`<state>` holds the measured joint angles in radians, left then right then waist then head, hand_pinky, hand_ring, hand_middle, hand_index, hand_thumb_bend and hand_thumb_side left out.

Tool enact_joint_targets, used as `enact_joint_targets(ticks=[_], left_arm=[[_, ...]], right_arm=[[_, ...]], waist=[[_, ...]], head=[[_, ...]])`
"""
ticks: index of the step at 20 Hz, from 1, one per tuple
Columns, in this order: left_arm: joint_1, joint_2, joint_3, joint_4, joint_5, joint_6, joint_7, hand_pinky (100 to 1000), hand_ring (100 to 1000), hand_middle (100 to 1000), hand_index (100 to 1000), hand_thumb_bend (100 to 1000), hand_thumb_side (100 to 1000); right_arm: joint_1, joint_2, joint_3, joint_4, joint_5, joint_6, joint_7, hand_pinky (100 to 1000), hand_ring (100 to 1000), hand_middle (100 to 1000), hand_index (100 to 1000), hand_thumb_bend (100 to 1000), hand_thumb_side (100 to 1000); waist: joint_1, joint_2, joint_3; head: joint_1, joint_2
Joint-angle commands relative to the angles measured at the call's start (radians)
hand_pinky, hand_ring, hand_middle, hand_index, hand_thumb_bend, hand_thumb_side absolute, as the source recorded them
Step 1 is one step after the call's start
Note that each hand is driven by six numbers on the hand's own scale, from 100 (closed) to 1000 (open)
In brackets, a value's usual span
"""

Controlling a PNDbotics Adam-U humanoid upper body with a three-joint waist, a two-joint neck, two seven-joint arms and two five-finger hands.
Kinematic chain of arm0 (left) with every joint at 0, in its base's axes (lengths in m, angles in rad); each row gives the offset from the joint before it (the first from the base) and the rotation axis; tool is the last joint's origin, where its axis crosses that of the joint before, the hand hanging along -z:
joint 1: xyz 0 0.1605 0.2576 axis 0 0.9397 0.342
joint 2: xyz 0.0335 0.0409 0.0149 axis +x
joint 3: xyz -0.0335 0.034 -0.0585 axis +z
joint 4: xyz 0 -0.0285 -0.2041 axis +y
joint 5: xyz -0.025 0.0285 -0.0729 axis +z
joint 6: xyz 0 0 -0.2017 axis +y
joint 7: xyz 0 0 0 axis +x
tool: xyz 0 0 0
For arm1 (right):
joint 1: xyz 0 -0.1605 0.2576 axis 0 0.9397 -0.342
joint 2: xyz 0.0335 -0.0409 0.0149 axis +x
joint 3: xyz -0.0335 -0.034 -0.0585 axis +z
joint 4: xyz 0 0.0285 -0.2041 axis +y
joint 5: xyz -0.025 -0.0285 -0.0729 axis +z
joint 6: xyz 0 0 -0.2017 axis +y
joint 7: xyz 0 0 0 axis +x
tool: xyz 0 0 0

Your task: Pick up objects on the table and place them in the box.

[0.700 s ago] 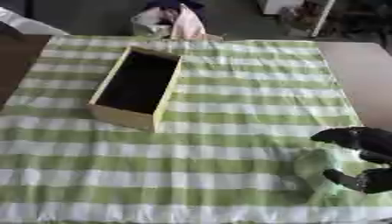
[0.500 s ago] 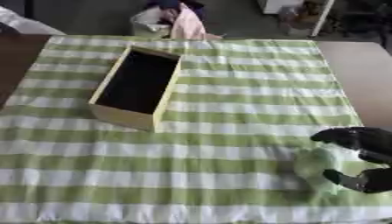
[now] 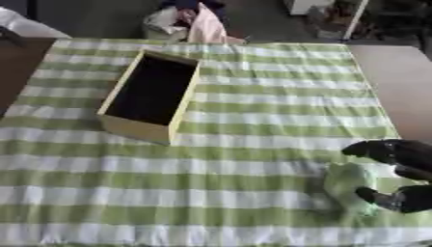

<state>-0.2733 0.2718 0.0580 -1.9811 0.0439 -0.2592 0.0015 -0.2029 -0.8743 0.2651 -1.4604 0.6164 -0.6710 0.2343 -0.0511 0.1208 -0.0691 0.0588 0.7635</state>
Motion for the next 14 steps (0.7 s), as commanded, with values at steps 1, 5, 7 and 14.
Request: enact_joint_targets(ticks=[1, 5, 7, 14], left_arm=[[-0.01, 0.011, 0.005, -0.019, 0.006, 0.0, -0.005, 470, 810, 740, 735, 100, 723], [-0.011, 0.011, 0.006, -0.019, 0.007, 0.0, -0.007, 469, 811, 741, 735, 100, 723], [-0.013, 0.01, 0.005, -0.019, 0.008, 0.0, -0.008, 469, 811, 741, 735, 100, 723], [-0.017, 0.008, 0.004, -0.019, 0.01, -0.001, -0.012, 470, 812, 742, 732, 100, 723]], right_arm=[[-0.015, -0.017, -0.016, 0.0, 0.015, 0.005, 0.003, 828, 820, 892, 1000, 333, 1000], [-0.015, -0.01, -0.017, 0.004, 0.023, 0.011, 0.014, 825, 820, 891, 1000, 345, 1000], [-0.016, -0.006, -0.017, 0.004, 0.022, 0.012, 0.017, 820, 815, 889, 1000, 343, 1000], [-0.017, 0.009, -0.018, 0.009, 0.032, 0.015, 0.032, 822, 813, 886, 1000, 347, 1000]], waist=[[0.001, -0.007, 0.001], [0.004, -0.003, 0.003], [0.004, -0.002, 0.003], [0.008, 0.003, 0.009]], head=[[-0.001, 0.007], [-0.002, 0.007], [-0.002, 0.007], [-0.002, 0.007]])
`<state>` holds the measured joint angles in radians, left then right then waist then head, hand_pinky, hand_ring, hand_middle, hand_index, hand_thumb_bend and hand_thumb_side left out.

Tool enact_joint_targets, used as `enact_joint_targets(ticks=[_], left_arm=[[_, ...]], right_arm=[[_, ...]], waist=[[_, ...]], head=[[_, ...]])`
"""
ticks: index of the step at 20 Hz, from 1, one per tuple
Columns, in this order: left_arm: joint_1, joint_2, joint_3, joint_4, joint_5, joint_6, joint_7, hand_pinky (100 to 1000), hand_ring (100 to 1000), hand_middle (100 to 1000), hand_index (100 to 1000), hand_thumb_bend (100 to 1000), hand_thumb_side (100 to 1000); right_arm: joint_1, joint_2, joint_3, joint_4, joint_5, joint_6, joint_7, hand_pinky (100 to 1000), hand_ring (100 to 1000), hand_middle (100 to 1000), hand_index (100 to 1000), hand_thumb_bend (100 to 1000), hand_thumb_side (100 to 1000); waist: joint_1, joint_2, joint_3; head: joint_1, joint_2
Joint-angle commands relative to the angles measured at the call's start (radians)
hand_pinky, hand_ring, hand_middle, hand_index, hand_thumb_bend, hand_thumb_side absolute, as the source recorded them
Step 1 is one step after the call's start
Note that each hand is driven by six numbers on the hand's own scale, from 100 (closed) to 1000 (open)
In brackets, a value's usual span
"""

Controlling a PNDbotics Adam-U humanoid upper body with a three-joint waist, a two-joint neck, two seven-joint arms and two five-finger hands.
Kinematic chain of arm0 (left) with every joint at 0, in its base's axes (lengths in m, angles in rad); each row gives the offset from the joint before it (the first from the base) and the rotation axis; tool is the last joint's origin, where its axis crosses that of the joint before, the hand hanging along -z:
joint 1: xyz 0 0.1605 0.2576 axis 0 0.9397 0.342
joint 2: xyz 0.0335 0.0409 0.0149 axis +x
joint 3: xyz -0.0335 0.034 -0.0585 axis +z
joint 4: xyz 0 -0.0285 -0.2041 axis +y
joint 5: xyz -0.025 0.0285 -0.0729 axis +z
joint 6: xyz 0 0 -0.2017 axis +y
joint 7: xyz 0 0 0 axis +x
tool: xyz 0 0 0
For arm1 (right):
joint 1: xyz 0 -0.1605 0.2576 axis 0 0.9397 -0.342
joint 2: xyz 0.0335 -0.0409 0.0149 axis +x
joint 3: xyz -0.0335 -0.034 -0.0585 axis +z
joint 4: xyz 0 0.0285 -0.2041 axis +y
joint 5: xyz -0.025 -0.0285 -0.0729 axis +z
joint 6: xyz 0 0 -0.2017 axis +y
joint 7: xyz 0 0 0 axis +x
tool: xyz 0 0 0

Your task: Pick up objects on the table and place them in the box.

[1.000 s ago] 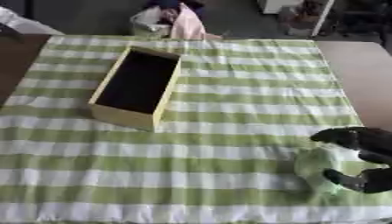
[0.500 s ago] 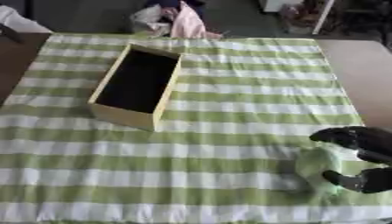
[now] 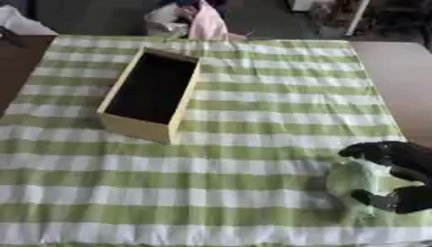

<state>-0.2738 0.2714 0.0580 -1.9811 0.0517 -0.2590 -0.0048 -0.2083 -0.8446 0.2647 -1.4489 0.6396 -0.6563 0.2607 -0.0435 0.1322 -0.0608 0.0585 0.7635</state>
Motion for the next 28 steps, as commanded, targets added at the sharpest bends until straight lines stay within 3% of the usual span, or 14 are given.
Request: enact_joint_targets(ticks=[1, 25, 28], left_arm=[[-0.016, 0.008, 0.004, -0.019, 0.002, -0.001, -0.006, 469, 812, 742, 732, 100, 724], [-0.02, 0.007, 0.009, -0.019, 0.007, -0.001, -0.017, 466, 817, 746, 730, 100, 725], [-0.02, 0.007, 0.009, -0.019, 0.007, 0.0, -0.018, 466, 818, 746, 730, 100, 724]], right_arm=[[-0.012, -0.02, -0.018, 0.0, 0.013, 0.002, 0.007, 823, 813, 885, 1000, 350, 1000], [0.006, 0.005, -0.022, 0.038, 0.012, 0.04, 0.036, 708, 697, 843, 1000, 317, 1000], [0.007, 0.009, -0.023, 0.038, 0.002, 0.05, 0.036, 673, 656, 811, 983, 280, 899]], waist=[[0.001, -0.008, 0.001], [0.01, 0.019, 0.001], [0.011, 0.02, 0.001]], head=[[-0.002, 0.007], [-0.008, 0.007], [-0.008, 0.007]])
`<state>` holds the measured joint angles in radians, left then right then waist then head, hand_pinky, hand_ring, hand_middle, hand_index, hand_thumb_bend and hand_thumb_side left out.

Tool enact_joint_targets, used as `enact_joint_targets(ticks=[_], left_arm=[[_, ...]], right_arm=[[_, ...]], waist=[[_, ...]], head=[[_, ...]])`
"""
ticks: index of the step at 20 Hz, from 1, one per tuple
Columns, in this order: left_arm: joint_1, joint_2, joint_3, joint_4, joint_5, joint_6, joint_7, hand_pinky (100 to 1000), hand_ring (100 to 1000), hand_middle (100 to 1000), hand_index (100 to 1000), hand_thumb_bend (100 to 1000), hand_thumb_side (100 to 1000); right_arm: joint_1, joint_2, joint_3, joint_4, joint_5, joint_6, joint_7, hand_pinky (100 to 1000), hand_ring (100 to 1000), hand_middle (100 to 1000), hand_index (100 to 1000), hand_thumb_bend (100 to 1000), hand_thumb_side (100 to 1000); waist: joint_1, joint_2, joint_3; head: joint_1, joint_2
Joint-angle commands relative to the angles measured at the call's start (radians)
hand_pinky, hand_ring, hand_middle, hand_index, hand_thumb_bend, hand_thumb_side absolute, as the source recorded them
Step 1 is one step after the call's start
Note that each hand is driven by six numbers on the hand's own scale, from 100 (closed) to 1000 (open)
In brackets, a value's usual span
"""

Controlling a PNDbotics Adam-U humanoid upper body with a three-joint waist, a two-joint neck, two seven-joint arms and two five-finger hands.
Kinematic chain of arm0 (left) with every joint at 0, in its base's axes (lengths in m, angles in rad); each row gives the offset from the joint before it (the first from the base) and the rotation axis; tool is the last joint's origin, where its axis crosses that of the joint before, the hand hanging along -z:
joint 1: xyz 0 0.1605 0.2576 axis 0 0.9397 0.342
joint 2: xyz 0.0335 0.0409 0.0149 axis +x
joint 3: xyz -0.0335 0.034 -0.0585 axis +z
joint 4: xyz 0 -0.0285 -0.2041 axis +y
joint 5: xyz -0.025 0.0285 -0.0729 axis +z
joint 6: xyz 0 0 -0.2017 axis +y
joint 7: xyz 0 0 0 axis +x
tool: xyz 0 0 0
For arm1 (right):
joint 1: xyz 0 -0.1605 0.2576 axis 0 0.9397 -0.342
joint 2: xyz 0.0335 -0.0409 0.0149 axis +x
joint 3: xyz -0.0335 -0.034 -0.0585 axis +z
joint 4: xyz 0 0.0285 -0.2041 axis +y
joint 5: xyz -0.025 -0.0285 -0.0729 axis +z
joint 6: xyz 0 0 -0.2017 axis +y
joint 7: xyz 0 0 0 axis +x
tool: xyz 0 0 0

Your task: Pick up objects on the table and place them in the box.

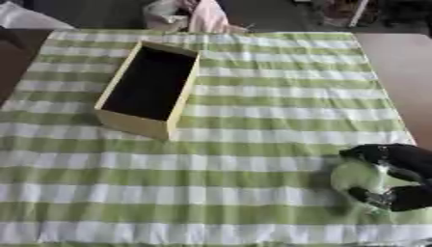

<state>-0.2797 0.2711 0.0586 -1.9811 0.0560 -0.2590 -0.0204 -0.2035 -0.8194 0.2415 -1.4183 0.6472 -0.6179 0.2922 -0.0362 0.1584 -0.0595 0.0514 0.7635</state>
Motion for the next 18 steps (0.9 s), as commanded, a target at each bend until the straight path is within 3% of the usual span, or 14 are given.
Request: enact_joint_targets(ticks=[1, 8, 18], left_arm=[[-0.014, 0.007, 0.008, -0.019, 0.003, 0.0, -0.003, 466, 818, 746, 729, 100, 724], [-0.013, 0.005, 0.01, -0.019, 0.003, 0.0, -0.006, 466, 820, 747, 730, 100, 722], [-0.009, 0.004, 0.01, -0.019, 0.003, 0.003, -0.014, 465, 820, 747, 728, 100, 726]], right_arm=[[0.002, -0.015, 0.001, 0.007, -0.01, 0.016, 0.004, 662, 645, 800, 975, 276, 880], [-0.003, -0.004, 0.008, -0.006, -0.022, 0.045, -0.009, 535, 570, 660, 891, 251, 809], [0.001, -0.007, 0.01, -0.027, -0.079, 0.033, -0.019, 508, 567, 640, 855, 131, 771]], waist=[[0.004, -0.006, 0.0], [0.004, -0.005, 0.002], [0.0, -0.007, 0.002]], head=[[-0.001, 0.007], [-0.003, 0.007], [-0.002, 0.007]])
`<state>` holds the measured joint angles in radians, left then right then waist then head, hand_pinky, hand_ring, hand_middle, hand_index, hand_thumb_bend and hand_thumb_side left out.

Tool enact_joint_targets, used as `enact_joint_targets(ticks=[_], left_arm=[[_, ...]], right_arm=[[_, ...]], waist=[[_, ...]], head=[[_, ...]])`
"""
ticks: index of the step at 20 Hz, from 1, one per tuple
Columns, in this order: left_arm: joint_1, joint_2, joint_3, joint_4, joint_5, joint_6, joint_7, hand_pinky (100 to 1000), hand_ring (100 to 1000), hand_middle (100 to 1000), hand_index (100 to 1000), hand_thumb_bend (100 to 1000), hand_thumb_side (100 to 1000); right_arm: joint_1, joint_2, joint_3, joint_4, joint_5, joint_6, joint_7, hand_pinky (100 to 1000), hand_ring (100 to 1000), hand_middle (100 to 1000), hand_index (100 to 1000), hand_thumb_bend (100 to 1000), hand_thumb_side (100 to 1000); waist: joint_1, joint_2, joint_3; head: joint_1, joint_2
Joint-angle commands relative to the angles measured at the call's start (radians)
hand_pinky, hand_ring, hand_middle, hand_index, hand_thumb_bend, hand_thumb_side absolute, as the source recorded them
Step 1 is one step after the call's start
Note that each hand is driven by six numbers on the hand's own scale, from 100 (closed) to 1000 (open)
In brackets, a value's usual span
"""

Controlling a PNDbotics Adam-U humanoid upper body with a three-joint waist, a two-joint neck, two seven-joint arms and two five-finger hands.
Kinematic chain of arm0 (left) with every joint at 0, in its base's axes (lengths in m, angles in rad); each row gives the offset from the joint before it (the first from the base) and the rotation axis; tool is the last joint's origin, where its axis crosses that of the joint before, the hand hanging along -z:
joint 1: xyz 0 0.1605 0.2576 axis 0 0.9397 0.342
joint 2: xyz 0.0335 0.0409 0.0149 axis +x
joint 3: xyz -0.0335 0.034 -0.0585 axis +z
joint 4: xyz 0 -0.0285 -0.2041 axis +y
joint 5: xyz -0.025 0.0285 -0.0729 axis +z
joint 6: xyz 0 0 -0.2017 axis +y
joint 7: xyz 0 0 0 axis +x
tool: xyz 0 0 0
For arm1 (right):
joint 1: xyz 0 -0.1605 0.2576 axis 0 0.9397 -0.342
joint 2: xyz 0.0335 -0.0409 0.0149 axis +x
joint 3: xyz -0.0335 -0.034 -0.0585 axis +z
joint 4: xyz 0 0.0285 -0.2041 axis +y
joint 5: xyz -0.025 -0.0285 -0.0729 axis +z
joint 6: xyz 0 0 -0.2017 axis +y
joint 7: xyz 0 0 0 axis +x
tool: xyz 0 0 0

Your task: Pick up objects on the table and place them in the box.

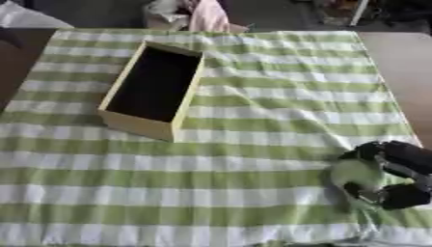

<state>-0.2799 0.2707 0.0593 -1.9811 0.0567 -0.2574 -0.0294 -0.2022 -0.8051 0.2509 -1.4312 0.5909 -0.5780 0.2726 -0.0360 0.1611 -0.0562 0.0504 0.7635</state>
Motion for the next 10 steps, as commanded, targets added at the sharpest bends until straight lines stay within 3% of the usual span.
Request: enact_joint_targets(ticks=[1, 10], left_arm=[[-0.008, 0.004, 0.009, -0.019, 0.002, 0.002, -0.005, 465, 820, 747, 728, 100, 725], [-0.003, 0.004, 0.008, -0.019, -0.001, 0.005, -0.01, 464, 819, 747, 728, 100, 726]], right_arm=[[0.002, -0.023, -0.002, -0.016, -0.03, -0.008, 0.001, 506, 568, 640, 854, 111, 761], [0.002, -0.05, -0.032, -0.032, -0.078, -0.012, -0.024, 538, 626, 671, 864, 100, 716]], waist=[[-0.001, -0.01, -0.002], [-0.007, -0.018, -0.006]], head=[[-0.001, 0.007], [0.003, 0.007]])
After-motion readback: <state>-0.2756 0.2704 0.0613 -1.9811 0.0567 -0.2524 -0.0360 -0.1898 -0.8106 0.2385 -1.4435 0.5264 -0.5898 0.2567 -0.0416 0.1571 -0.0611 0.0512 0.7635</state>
